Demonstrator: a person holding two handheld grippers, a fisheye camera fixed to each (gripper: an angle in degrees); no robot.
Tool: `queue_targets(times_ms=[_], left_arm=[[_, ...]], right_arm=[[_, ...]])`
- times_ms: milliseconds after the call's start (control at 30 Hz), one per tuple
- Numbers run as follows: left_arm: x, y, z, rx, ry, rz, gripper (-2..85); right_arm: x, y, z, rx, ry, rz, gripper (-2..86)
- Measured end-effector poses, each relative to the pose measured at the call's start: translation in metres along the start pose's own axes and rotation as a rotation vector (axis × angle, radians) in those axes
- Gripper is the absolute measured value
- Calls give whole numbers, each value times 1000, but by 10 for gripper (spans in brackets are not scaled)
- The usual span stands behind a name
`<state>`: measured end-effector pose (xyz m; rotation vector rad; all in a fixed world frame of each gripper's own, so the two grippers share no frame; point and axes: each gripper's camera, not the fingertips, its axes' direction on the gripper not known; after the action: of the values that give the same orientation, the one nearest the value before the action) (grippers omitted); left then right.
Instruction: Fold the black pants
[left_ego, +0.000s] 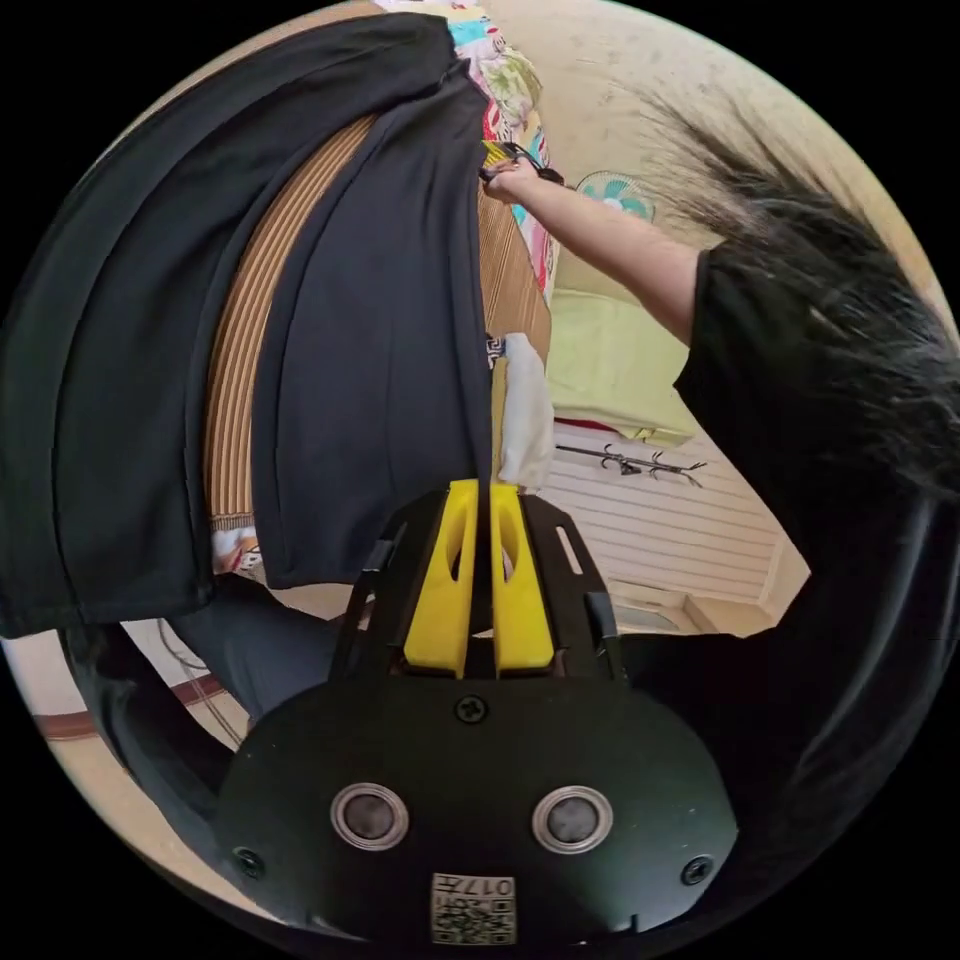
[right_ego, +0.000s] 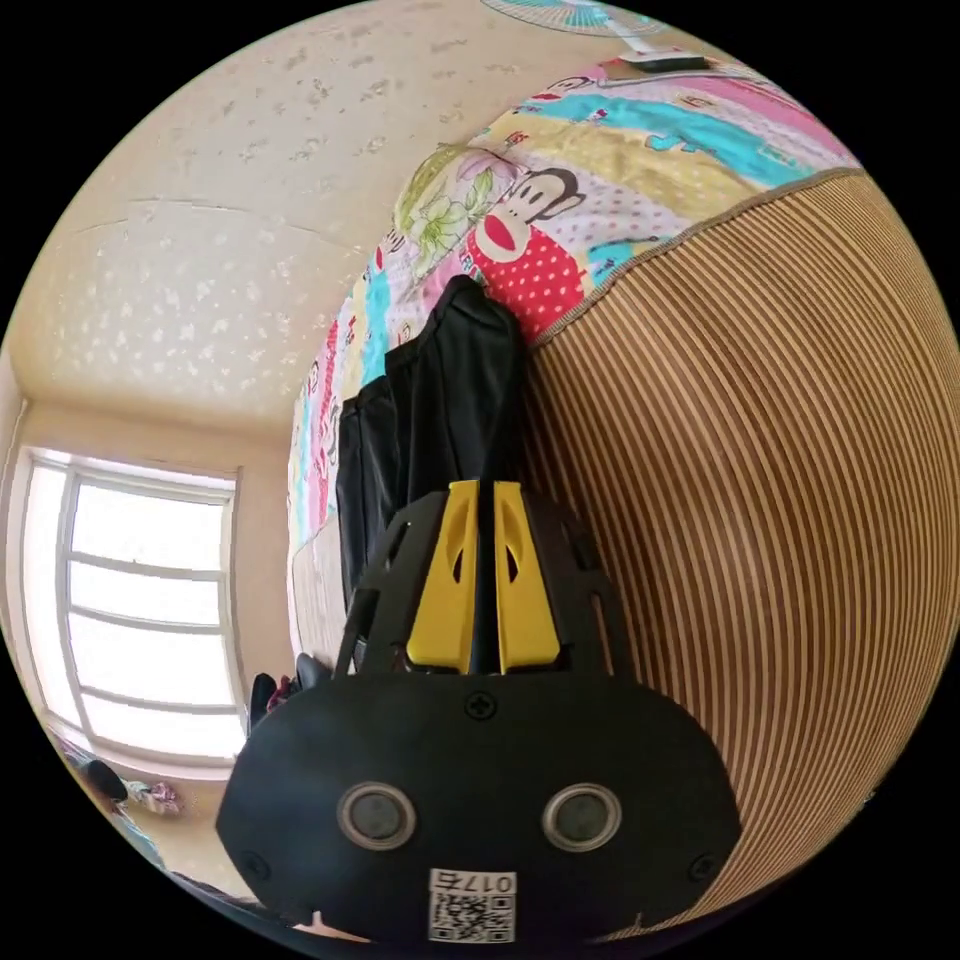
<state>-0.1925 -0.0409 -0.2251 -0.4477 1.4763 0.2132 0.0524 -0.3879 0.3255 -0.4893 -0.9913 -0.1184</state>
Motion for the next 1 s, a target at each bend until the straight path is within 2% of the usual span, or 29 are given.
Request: queue_targets(times_ms=[67, 200, 333, 400, 433, 467, 533, 633, 700, 800, 867, 933, 1000], left_arm=[[-21, 17, -42, 85, 154, -60, 1], [-48, 47, -109, 225, 313, -160, 3], [-78, 72, -192, 375, 222, -215, 17], [-100, 75, -219, 372, 121, -275, 28], [-115, 76, -233, 335, 13, -312, 40], [-129, 76, -244, 289, -91, -347, 52], [-144, 75, -255, 230, -168, -349, 74], [-156, 65, -259, 155, -139, -290, 108], [-155, 52, -248, 75, -156, -239, 110], [-148, 32, -218, -83, -244, -173, 107], [-138, 28, -195, -168, -345, -98, 89], [-130, 30, -181, -217, -461, -30, 64], [-121, 34, -174, -251, -497, 16, 69]], right_arm=[[-61, 2, 27, -69, -103, -222, 36], [-148, 19, 101, -199, -234, -352, 34], [-188, 65, 213, -323, -267, -267, 51], [-189, 91, 246, -415, -226, -246, 64], [-194, 113, 252, -442, -194, -303, 71], [-201, 140, 249, -473, -146, -385, 76], [-206, 192, 231, -543, -101, -518, 84], [-183, 286, 168, -595, -9, -631, 91], [-149, 332, 122, -560, 57, -564, 93], [-78, 409, 54, -492, 161, -328, 96], [-37, 484, 27, -557, 141, -184, 108], [-23, 541, 22, -628, 172, -130, 115], [-20, 587, 17, -661, 204, -93, 115]])
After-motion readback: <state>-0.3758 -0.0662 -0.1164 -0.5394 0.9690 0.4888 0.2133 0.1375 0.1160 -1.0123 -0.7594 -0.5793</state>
